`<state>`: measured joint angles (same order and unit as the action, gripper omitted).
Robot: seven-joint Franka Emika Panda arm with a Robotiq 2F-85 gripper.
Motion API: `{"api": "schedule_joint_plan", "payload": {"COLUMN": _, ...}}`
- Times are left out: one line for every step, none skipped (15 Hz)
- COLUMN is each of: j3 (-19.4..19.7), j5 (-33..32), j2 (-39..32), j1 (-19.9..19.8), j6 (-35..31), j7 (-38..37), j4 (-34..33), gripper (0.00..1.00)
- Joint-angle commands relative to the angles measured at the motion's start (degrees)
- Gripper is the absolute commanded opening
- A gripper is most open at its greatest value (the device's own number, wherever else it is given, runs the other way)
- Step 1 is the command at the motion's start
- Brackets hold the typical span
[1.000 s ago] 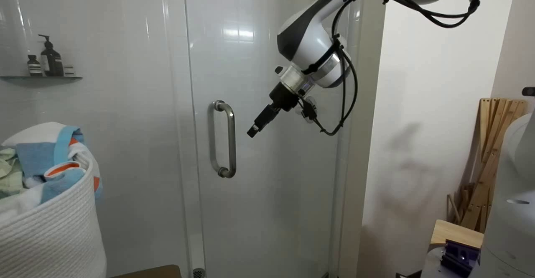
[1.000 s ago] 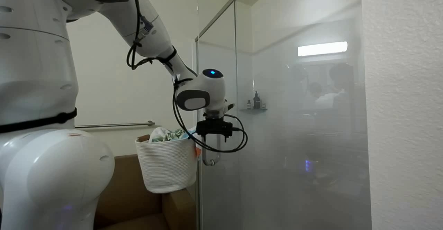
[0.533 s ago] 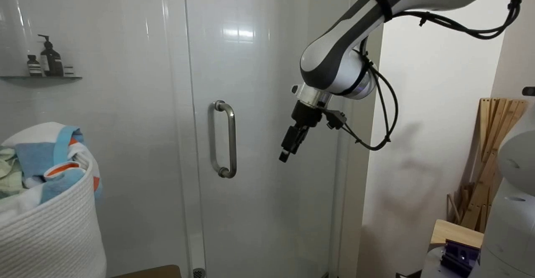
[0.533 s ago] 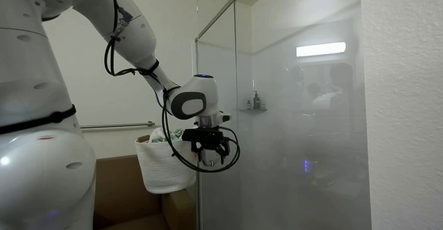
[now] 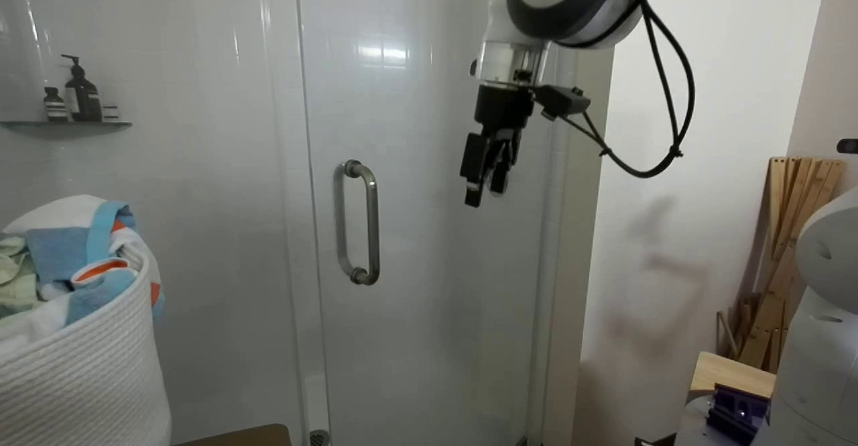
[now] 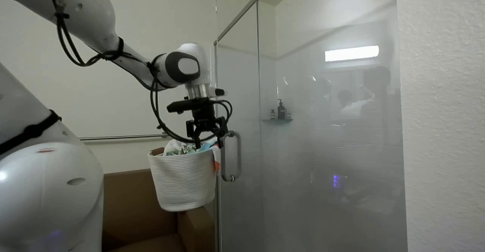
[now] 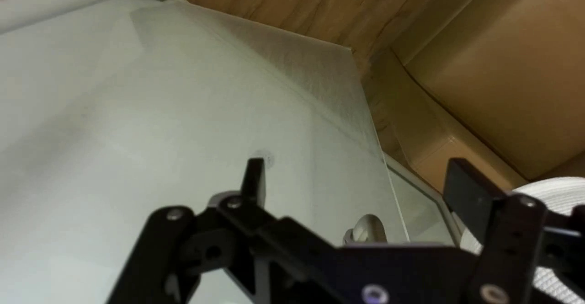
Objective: Open the shower door
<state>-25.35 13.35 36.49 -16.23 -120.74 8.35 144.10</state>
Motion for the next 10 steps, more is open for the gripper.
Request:
{"api": "schedule_joint_plan", "payload": {"j3": 6.7, "j5": -9.8, "j2": 1.5, "j1": 8.5, "j6": 6.7, "j7": -10.5, "j4": -4.8, "gripper": 1.0}}
{"api": "schedule_joint_plan", "payload": {"j3": 8.3, "j5": -11.5, "j2": 1.3, "j1": 10.0, "j6": 8.2, "j7": -11.6, "j4": -6.1, "gripper": 1.0}}
{"api": "schedule_joint_plan", "payload": {"j3": 9.6, "j5": -12.4, "j2": 1.9, "j1": 11.5, "j6": 8.9, "j7": -12.7, "j4": -6.2, "gripper": 1.0}}
{"api": "schedule_joint_plan", "payload": {"j3": 10.7, "j5": -13.2, "j2": 1.7, "j1": 12.5, "j6": 9.8, "j7": -13.3, "j4": -7.0, "gripper": 1.0}}
{"api": "schedule_joint_plan", "payload": {"j3": 11.8, "j5": -13.5, "j2": 1.9, "j1": 13.5, "j6": 10.2, "j7": -13.6, "j4": -7.0, "gripper": 1.0}}
{"api": "schedule_joint_plan", "payload": {"j3": 12.4, "j5": -13.6, "j2": 1.7, "j1": 14.9, "j6": 8.4, "j7": -13.1, "j4": -6.2, "gripper": 1.0}}
{"api": "schedule_joint_plan", "payload": {"j3": 13.1, "j5": -13.7, "j2": 1.8, "j1": 15.5, "j6": 8.5, "j7": -13.0, "j4": -6.3, "gripper": 1.0}}
{"api": "schedule_joint_plan", "payload": {"j3": 13.6, "j5": -13.7, "j2": 1.8, "j1": 16.1, "j6": 8.5, "j7": -12.9, "j4": -6.3, "gripper": 1.0}}
{"api": "schedule_joint_plan", "payload": {"j3": 13.8, "j5": -13.6, "j2": 1.8, "j1": 16.4, "j6": 8.5, "j7": -12.8, "j4": -6.3, "gripper": 1.0}}
{"api": "schedule_joint_plan", "payload": {"j3": 13.8, "j5": -13.6, "j2": 1.8, "j1": 16.5, "j6": 8.5, "j7": -12.8, "j4": -6.3, "gripper": 1.0}}
